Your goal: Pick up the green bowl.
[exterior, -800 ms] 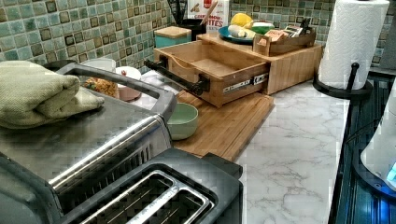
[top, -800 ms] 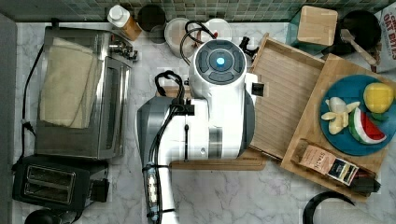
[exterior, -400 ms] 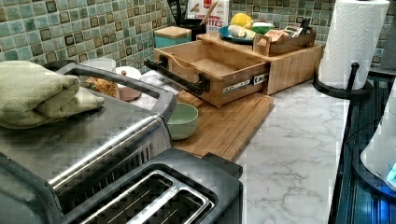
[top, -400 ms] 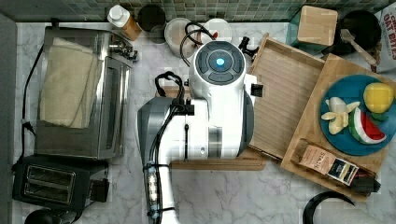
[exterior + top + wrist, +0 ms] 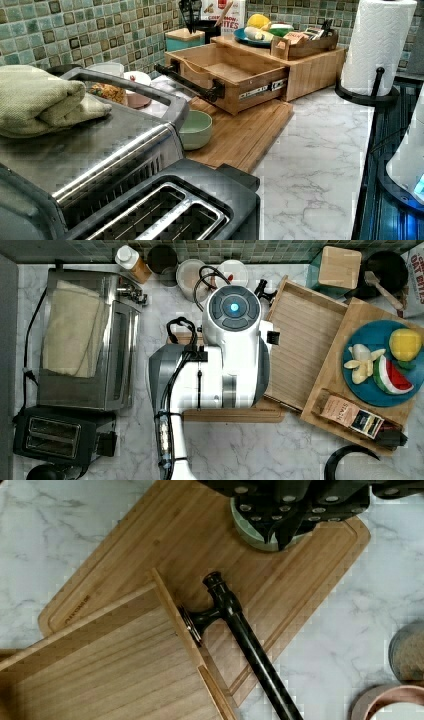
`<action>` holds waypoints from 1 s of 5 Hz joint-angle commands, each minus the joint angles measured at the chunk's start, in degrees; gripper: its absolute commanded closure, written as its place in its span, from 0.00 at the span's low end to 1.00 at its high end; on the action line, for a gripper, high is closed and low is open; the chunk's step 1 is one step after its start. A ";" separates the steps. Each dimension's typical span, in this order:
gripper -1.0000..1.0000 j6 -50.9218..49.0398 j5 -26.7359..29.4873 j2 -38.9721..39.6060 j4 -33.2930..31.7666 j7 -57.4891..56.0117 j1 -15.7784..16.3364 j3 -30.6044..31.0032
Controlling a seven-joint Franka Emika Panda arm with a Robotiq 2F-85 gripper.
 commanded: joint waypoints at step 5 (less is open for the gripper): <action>0.00 15.73 5.61 -6.37 -17.44 10.33 3.79 4.59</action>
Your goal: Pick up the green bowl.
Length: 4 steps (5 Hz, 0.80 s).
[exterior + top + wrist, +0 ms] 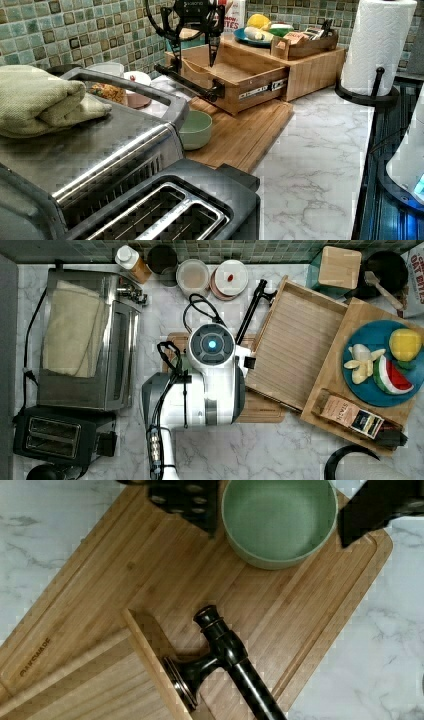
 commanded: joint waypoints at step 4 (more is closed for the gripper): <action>0.00 10.16 1.49 0.42 -10.91 3.79 1.71 4.34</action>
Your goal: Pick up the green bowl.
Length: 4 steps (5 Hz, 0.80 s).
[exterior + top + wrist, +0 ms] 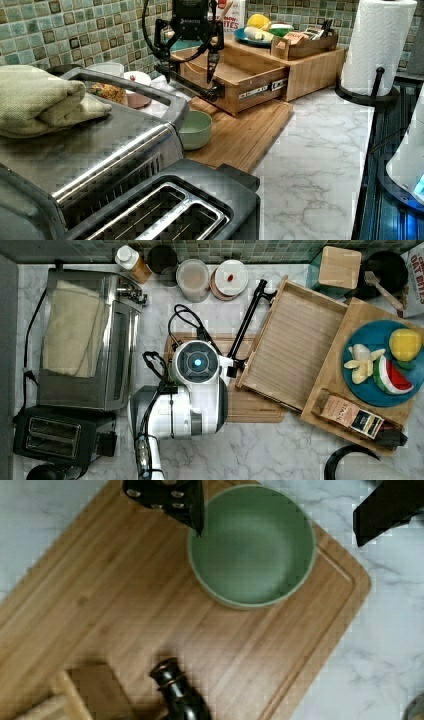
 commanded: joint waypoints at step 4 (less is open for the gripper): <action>0.00 9.37 -12.73 4.00 -10.93 19.54 3.12 1.59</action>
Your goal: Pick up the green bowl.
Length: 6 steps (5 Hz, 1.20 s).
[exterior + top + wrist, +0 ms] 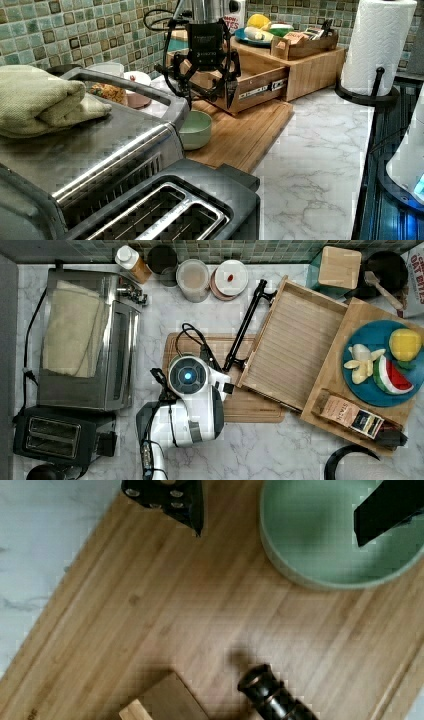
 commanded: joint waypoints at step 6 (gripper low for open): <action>1.00 9.73 -4.61 2.63 -5.04 4.52 1.96 1.89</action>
